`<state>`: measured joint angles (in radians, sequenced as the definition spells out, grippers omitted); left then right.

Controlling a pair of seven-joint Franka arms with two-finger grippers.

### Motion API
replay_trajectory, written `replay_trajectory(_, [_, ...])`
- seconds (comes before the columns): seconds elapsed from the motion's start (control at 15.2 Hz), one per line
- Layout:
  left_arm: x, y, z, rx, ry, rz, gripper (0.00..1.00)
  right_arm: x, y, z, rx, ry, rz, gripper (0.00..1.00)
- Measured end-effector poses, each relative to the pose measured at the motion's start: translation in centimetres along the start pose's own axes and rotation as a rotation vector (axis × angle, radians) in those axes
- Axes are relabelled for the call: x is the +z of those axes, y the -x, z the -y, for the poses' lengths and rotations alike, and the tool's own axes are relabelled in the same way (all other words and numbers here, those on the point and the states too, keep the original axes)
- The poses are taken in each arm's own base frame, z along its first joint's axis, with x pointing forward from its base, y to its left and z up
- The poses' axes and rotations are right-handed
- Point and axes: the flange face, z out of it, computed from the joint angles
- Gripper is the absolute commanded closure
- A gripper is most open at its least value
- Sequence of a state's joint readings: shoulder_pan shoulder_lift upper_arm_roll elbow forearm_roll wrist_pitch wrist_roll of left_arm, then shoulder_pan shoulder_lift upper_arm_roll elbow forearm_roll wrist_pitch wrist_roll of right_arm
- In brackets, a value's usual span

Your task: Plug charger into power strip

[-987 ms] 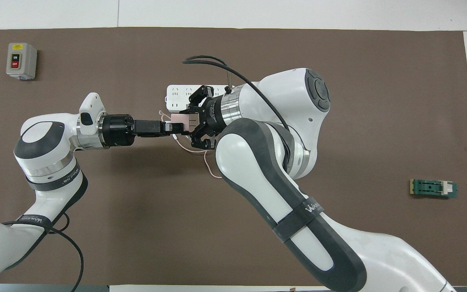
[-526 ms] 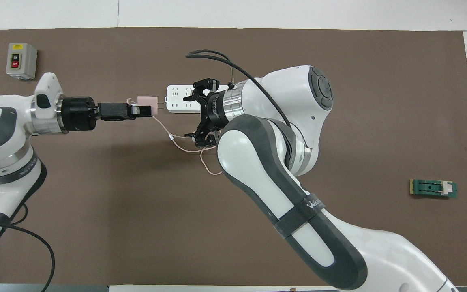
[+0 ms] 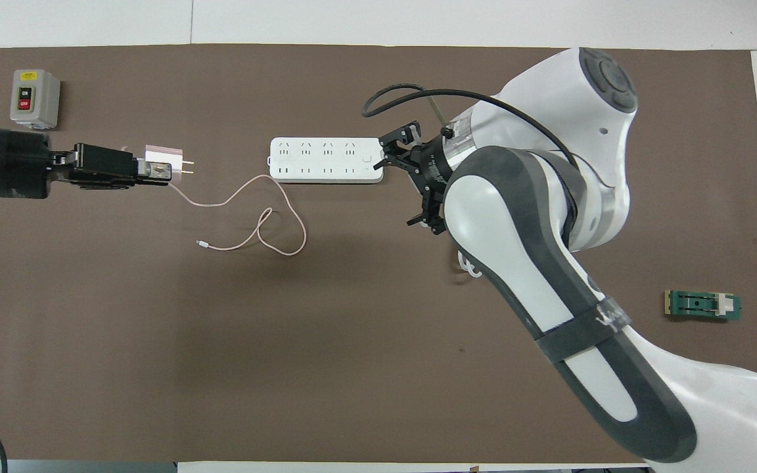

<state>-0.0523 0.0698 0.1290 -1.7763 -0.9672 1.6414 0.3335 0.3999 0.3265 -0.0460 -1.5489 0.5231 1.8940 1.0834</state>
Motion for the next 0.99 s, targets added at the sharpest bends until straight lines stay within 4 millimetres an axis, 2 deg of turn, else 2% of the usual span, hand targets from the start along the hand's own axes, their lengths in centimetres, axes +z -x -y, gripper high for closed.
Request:
replay_trajectory(0.2, [-4.3,1.0,-3.4,-0.053,-0.171,0.017,1.00,-5.0,-1.9,-3.1,-0.218,0.101,-0.062,0.00])
replay_trajectory(0.46, [-8.6,1.8,-6.4,-0.123,-0.399,0.018,1.00,-13.2,-6.2,-8.7,-0.480,0.191,-0.109,0.00])
replay_trajectory(0.59, [-10.1,2.5,-7.5,-0.153,-0.510,0.028,1.00,-16.5,-5.6,-10.7,-0.580,0.246,-0.152,0.00])
replay_trajectory(0.79, [-11.6,2.9,-7.9,-0.174,-0.632,0.017,1.00,-19.3,-3.8,-12.4,-0.763,0.357,-0.194,0.00])
replay_trajectory(0.99, [-12.6,3.0,-7.6,-0.196,-0.680,-0.004,1.00,-20.2,-3.9,-13.2,-0.803,0.388,-0.201,0.00])
